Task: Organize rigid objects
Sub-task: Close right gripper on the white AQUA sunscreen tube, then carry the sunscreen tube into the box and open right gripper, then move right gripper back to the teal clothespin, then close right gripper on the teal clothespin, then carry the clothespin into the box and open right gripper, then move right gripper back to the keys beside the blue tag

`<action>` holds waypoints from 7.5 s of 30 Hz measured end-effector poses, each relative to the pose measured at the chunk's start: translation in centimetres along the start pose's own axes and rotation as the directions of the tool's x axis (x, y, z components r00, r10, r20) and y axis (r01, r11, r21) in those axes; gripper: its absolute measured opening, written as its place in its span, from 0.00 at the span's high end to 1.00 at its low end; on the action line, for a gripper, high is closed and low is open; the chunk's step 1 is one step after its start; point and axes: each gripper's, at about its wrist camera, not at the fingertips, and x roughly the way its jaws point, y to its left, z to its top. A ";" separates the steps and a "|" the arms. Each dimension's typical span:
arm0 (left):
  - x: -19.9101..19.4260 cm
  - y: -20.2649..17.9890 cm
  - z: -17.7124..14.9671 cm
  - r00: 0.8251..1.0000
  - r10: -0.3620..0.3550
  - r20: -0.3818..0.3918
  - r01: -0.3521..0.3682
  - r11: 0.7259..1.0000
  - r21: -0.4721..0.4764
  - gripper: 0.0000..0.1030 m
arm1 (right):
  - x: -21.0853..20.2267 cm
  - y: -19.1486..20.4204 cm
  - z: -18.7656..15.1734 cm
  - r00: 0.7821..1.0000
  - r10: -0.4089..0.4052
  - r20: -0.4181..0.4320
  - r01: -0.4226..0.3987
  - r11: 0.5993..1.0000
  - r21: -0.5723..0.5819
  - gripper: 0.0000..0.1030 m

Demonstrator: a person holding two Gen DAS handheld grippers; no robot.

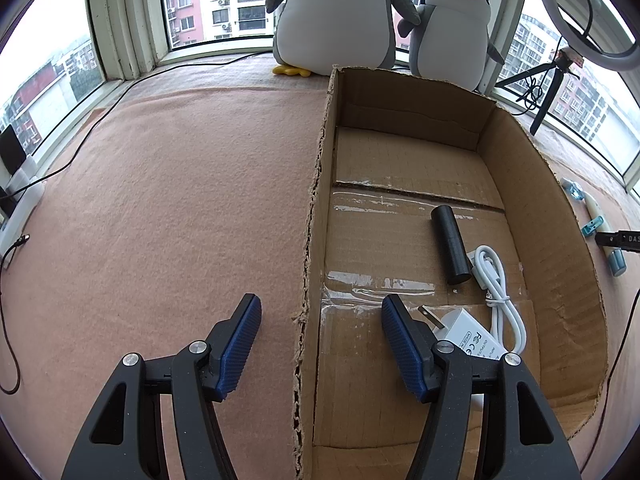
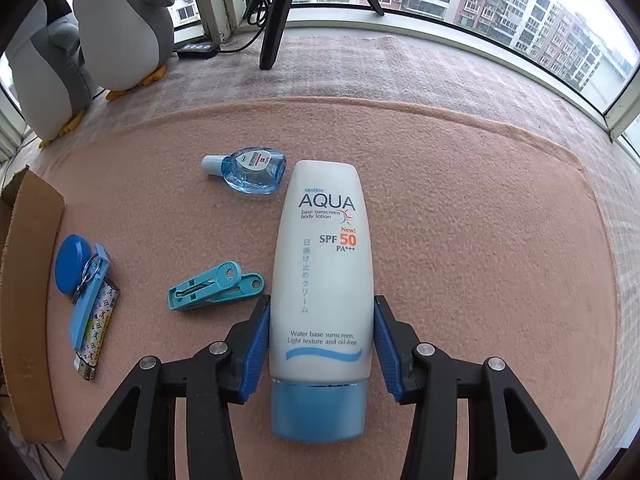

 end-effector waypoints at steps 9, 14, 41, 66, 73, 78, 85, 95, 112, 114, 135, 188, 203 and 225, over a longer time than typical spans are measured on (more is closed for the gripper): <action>0.0 -0.1 0.1 1.000 0.001 -0.001 -0.001 1.000 0.003 0.35 | -1.7 -1.7 -3.5 0.988 0.147 0.049 -0.153 0.975 0.161 0.57; 0.0 -0.2 0.1 1.000 0.002 -0.002 -0.002 1.000 0.005 0.35 | -4.0 -1.3 -5.3 0.981 0.170 0.098 -0.186 0.966 0.180 0.57; 0.0 -0.2 0.3 1.000 -0.002 0.001 0.002 1.000 0.000 0.35 | -11.0 20.8 -4.1 0.892 0.438 0.111 -0.404 0.884 -0.236 0.57; -0.1 0.0 0.2 1.000 -0.004 0.002 0.004 1.000 -0.002 0.35 | -9.3 24.9 -5.1 0.909 0.411 0.069 -0.376 0.880 -0.288 0.56; -0.1 0.0 0.1 1.000 -0.003 0.003 0.003 1.000 -0.001 0.35 | -9.8 24.1 -5.1 0.904 0.419 0.084 -0.385 0.883 -0.268 0.56; 0.0 0.0 0.1 1.000 -0.001 0.003 0.001 1.000 0.002 0.35 | -10.5 22.5 -4.8 0.901 0.419 0.110 -0.385 0.892 -0.238 0.56; -0.1 0.0 0.1 1.000 -0.001 0.004 0.001 1.000 0.002 0.35 | -10.5 19.1 -4.2 0.907 0.397 0.138 -0.375 0.913 -0.159 0.56; -0.1 0.0 0.1 1.000 0.001 0.004 -0.001 1.000 0.004 0.35 | -10.7 14.6 -3.6 0.921 0.351 0.169 -0.345 0.937 -0.062 0.55; -0.1 0.0 0.1 1.000 -0.001 0.003 0.001 1.000 0.003 0.35 | -4.7 4.2 -2.2 0.948 0.303 0.094 -0.317 0.905 0.284 0.55; -0.1 -0.1 0.1 1.000 0.000 0.003 0.000 1.000 0.005 0.35 | -4.1 3.8 -2.0 0.952 0.291 0.089 -0.305 0.905 0.298 0.55; 0.0 -0.1 0.0 1.000 -0.003 0.002 0.003 1.000 0.004 0.35 | -0.1 3.4 0.4 0.984 0.178 0.023 -0.177 0.942 0.284 0.55; 0.0 0.0 0.0 1.000 -0.002 0.005 0.002 1.000 0.002 0.35 | -10.7 23.5 -5.0 0.911 0.406 0.074 -0.370 0.883 -0.289 0.89; 0.0 0.0 0.0 1.000 -0.003 0.004 0.003 1.000 0.002 0.35 | -11.1 21.1 -3.9 0.883 0.463 0.084 -0.434 0.870 -0.232 0.61; -0.1 0.0 0.1 1.000 -0.002 0.005 0.002 1.000 0.002 0.35 | -4.8 14.3 -0.3 0.880 0.475 -0.021 -0.475 0.880 -0.025 0.68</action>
